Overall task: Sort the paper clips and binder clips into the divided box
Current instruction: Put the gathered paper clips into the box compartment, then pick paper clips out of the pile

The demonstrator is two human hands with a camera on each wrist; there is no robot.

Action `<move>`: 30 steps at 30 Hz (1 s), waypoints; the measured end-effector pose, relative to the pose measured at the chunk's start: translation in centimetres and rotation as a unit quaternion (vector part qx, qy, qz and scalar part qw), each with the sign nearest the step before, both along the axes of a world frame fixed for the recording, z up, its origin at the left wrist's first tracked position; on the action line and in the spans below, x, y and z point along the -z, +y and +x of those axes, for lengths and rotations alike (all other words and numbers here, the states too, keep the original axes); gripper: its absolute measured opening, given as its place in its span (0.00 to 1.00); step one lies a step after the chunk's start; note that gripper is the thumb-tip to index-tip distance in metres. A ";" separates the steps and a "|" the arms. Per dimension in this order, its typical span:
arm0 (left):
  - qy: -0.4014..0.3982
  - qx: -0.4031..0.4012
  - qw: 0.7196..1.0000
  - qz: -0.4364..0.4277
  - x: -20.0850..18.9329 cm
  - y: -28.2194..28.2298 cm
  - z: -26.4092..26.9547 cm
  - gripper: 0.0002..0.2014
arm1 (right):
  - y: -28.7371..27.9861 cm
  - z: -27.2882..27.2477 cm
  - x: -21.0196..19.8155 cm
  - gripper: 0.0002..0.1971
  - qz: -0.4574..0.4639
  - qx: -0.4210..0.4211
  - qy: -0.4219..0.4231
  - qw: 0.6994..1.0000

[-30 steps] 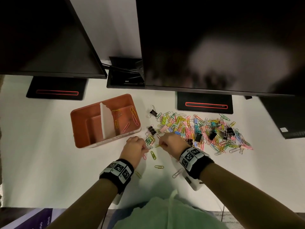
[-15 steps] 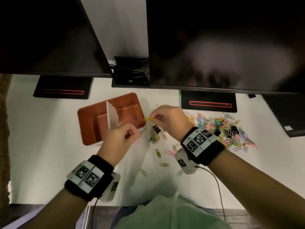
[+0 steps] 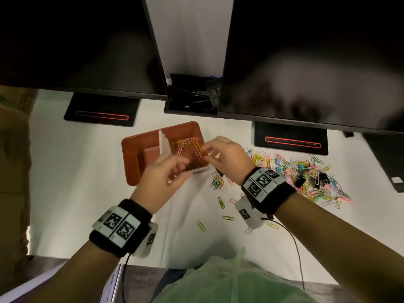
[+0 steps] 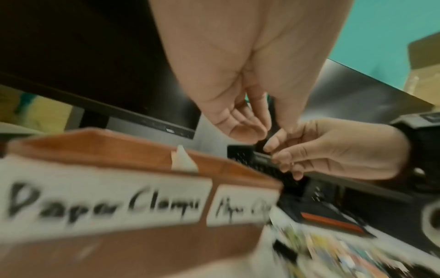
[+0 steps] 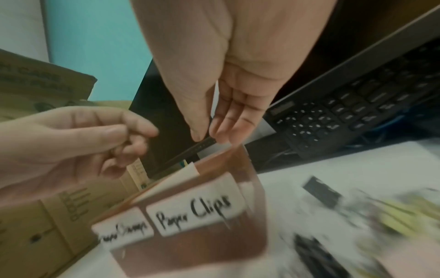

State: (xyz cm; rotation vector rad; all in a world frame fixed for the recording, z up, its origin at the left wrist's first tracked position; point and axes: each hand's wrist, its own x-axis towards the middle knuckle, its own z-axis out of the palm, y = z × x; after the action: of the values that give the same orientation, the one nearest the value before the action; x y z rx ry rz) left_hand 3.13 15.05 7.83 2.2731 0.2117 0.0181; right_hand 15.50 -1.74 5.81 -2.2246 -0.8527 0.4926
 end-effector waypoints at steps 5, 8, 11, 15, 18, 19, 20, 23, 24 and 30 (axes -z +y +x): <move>0.162 0.155 0.974 0.019 5.9 -1.9 -3.5 0.17 | -4.3 -2.3 3.1 0.23 -0.064 -0.059 0.080 0.993; 0.217 0.228 0.948 0.058 8.8 -2.9 -4.3 0.20 | -4.6 -2.8 4.5 0.14 -0.089 -0.072 0.061 0.992; 0.215 0.261 0.937 0.088 9.9 -3.6 -4.4 0.17 | -4.3 -3.2 5.6 0.17 -0.127 -0.100 0.067 0.984; 0.163 0.279 0.942 0.092 10.5 -3.9 -4.3 0.08 | -4.1 -3.2 6.8 0.27 -0.223 -0.190 0.007 0.956; 0.156 0.278 0.943 0.099 10.8 -3.8 -4.3 0.07 | -4.8 -3.0 7.5 0.19 -0.222 -0.186 -0.025 0.957; 0.153 0.280 0.942 0.101 10.9 -3.9 -4.3 0.07 | -5.1 -3.0 7.5 0.15 -0.219 -0.176 -0.026 0.959; 0.151 0.284 0.941 0.104 10.9 -3.9 -4.3 0.06 | -5.6 -2.9 7.5 0.12 -0.216 -0.165 -0.025 0.962; 0.164 0.273 0.944 0.087 10.8 -4.1 -3.9 0.05 | -6.6 -2.7 7.4 0.10 -0.224 -0.142 0.007 0.964; 0.169 0.261 0.948 0.075 10.7 -4.2 -3.6 0.05 | -6.7 -2.6 7.4 0.10 -0.229 -0.134 0.017 0.964; 0.121 0.223 0.966 0.055 9.9 -6.0 -1.3 0.09 | -6.3 -2.5 7.0 0.11 -0.249 -0.102 0.055 0.962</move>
State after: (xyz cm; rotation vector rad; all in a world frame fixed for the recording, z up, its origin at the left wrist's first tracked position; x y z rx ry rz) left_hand 1.82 9.06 -2.07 2.3825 -0.1825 -0.4950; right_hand 13.01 -8.08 -1.15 -2.5338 -0.9861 1.0155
